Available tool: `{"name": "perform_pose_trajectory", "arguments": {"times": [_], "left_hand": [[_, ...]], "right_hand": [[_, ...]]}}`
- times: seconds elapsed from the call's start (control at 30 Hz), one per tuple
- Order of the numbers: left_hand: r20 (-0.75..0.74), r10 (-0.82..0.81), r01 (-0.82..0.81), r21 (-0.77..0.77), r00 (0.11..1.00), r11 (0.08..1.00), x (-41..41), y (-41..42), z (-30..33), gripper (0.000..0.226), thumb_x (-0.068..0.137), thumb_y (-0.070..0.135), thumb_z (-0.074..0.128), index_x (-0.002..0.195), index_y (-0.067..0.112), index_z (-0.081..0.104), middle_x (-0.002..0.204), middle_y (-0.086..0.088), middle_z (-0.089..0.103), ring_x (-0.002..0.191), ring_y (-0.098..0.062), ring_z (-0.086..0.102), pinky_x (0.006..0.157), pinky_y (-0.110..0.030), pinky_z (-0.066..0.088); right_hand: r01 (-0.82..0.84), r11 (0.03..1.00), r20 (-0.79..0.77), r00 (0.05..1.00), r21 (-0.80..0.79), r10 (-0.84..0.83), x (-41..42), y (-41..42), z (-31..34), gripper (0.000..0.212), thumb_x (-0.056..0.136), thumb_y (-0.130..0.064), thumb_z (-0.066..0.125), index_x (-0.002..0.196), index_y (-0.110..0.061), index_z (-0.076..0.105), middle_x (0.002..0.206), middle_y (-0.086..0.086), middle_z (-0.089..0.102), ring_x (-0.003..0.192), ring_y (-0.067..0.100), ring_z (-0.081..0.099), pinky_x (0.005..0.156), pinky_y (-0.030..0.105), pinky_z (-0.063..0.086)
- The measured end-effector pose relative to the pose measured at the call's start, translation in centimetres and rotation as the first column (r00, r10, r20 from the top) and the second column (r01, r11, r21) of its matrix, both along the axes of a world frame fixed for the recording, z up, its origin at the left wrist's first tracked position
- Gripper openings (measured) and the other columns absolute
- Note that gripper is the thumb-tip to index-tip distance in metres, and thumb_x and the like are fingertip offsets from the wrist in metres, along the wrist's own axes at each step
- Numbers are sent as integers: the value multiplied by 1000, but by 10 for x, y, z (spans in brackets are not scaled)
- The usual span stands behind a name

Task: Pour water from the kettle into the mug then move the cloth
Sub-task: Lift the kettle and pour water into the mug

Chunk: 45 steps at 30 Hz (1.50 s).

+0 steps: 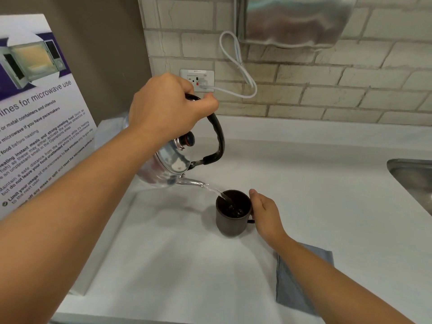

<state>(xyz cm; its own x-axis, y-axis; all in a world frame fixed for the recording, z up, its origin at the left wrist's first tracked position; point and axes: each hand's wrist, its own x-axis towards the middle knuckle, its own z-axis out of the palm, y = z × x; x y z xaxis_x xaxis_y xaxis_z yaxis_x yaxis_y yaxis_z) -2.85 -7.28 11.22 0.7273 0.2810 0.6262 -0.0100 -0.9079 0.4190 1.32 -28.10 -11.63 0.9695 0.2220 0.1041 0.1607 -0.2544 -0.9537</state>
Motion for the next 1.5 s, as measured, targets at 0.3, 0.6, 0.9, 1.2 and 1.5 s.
{"name": "perform_pose_trajectory", "arguments": {"times": [0.3,0.6,0.9,1.2,1.5], "left_hand": [[14,-5,7,-155,1000,988,-5,4,-19,47,67,51,56,48,14,34,43,4,28,44,-16,27,47,-24,27],[114,-38,87,-456,993,886,-10,22,-47,46,71,40,60,40,17,34,36,7,23,40,-9,22,48,-25,24],[147,49,65,-681,988,729,-9,34,-71,54,76,29,64,37,20,28,38,11,17,38,-7,18,35,-17,20],[67,116,17,-922,991,387,3,60,-86,38,69,41,64,53,26,33,54,0,22,44,-15,17,40,-23,18],[108,146,73,-971,983,228,55,77,-102,40,67,44,65,51,25,34,50,-1,24,38,-16,20,38,-20,25]], "right_hand": [[-13,1000,-13,1000,2,13,1,-2,-2,52,98,-41,39,59,-7,32,57,3,35,52,12,33,49,19,31],[-25,999,-20,1000,-40,24,2,-3,-2,56,97,-44,38,62,0,34,58,5,39,54,14,37,57,31,34],[-16,999,-58,998,-38,14,4,-4,-1,57,98,-42,39,62,2,40,59,7,45,55,14,43,56,24,38],[-3,993,4,1000,-118,4,30,1,44,47,94,-38,48,56,-12,52,55,1,58,56,14,55,69,39,50],[-155,988,195,968,-30,158,77,91,137,43,93,-39,49,66,-8,57,66,4,61,66,17,57,76,42,51]]}}
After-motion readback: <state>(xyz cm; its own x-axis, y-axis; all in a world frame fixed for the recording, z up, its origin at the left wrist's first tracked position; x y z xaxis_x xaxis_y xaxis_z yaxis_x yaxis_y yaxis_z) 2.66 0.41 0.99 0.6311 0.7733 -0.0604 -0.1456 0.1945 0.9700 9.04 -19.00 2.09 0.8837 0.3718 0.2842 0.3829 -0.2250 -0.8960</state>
